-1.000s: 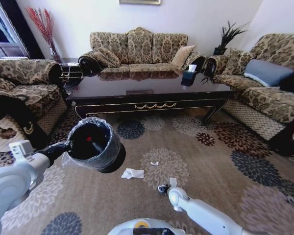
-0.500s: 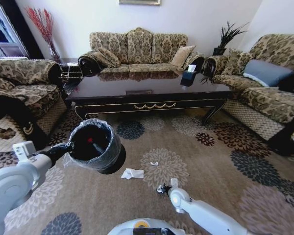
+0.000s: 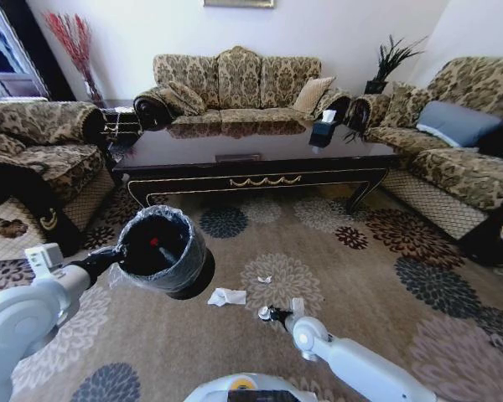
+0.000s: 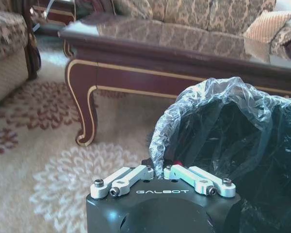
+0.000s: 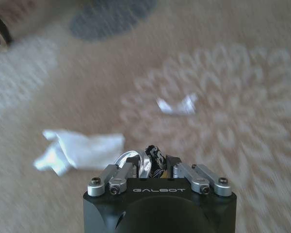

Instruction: Move to the front of the table and pick up the trash from the floor, then place it into the trash bin.

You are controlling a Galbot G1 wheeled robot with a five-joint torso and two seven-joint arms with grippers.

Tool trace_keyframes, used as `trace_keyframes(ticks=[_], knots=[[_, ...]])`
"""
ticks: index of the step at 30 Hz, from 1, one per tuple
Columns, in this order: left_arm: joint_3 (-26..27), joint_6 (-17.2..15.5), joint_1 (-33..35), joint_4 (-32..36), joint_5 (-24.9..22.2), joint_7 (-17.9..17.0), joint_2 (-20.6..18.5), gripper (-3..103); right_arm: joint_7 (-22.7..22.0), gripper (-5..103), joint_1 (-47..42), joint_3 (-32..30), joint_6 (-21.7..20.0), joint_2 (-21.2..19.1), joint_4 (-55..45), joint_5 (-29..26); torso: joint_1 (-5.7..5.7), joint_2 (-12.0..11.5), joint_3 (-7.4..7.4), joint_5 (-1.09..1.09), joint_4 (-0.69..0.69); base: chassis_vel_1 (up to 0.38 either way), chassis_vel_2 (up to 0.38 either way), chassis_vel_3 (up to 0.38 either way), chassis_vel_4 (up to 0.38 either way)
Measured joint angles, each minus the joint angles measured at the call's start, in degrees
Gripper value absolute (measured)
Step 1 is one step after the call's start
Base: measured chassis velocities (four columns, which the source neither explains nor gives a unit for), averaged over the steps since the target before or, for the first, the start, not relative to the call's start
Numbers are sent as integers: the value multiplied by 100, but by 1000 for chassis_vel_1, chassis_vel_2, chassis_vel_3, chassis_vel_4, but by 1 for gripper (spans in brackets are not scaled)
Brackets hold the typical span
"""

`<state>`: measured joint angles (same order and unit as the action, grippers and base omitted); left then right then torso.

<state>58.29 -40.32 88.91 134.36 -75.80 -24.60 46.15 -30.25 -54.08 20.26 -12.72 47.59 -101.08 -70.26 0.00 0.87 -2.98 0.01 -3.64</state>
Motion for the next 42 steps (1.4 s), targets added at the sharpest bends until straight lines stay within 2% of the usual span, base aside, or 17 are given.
trace_keyframes(ticks=[1, 4, 5, 6, 9, 13, 18, 22, 23, 27, 28, 29, 33, 37, 39, 40, 42], knots=[[0, 0, 0, 0, 0, 0, 0, 3, 0, 28, 0, 0, 0, 0, 0, 0, 0, 0, 0, 0, 0, 0, 0, 0, 0], [-433, 17, 127, 135, 335, 23, 166, 3, 823, 28, 150, -85, 601, -222, -82, 349, 0, 0, 1, 1, 0, 0, 0, 0, 0], [-433, 17, 127, 135, 335, 23, 166, 3, 823, 28, 150, -85, 601, -222, -82, 349, 0, 0, 1, 1, 0, 0, 0, 0, 0], [-672, 43, 164, 140, 530, 46, 198, 3, 1155, 28, 258, -120, 823, -304, -93, 417, 0, 0, 0, 0, 0, 0, 0, 0, 0], [-966, 52, 155, 95, 619, 17, 181, 3, 1359, 28, 504, -160, 1006, -375, -125, 395, 0, 0, 0, 0, 0, 0, 0, 0, 0], [-1337, 9, 75, -2, 470, -127, -17, 3, 1491, 28, 1208, -106, 1414, -465, -93, 248, 0, 0, 0, 0, 1, 0, 0, 0, 0], [-1593, -42, 68, -22, 388, -204, -163, 3, 1763, 28, 1612, 3, 1808, -498, -65, 61, 0, 0, 0, 0, -1, 0, 0, 0, 0], [-1934, -84, 75, -36, 326, -235, -355, 3, 2497, 28, 1947, 186, 2305, -476, -114, -370, 0, 0, 0, -1, 0, 0, 0, 0, 0], [-1934, -84, 75, -36, 326, -235, -355, 3, 2497, 28, 1947, 186, 2305, -476, -114, -370, 0, 0, 0, -1, 0, 0, 0, 0, 0], [-1970, -23, -12, -201, -35, -214, -639, 3, 3582, 28, 2051, 300, 2512, -580, -412, -772, 0, 0, 0, -1, -1, 0, 0, 0, 0], [-1970, -23, -12, -201, -35, -214, -639, 3, 3582, 28, 2051, 300, 2512, -580, -412, -772, 0, 0, 0, -1, -1, 0, 0, 0, 0], [-1970, 7, -32, -262, -92, -200, -698, 3, 3800, 28, 2078, 354, 2513, -608, -512, -839, 0, 0, 0, -1, -3, 0, 0, 0, 0], [-2011, 63, -111, -415, -146, -101, -833, 3, 4099, 28, 2270, 738, 2515, -653, -688, -883, 0, 0, 1, -1, 1, 0, 0, 0, 0], [-2077, 92, -267, -636, -148, -4, -1020, 3, 4125, 28, 2889, 1747, 2571, -556, -596, -819, 0, 0, 0, -1, -4, 0, 0, 0, 0], [-2046, 95, -295, -729, -150, 14, -1083, 3, 4127, 28, 3416, 2288, 2597, -404, -470, -787, 0, 0, 0, -1, 2, 0, 0, 0, 0], [-2046, 95, -295, -729, -150, 14, -1083, 3, 4127, 28, 3416, 2288, 2597, -404, -470, -787, 0, 0, 0, -1, 2, 0, 0, 0, 0], [-2002, 97, -325, -804, -149, 14, -1123, 3, 4126, 28, 3896, 2826, 2627, -230, -352, -774, 0, 0, 0, -3, 3, 0, 0, 0, 0]])
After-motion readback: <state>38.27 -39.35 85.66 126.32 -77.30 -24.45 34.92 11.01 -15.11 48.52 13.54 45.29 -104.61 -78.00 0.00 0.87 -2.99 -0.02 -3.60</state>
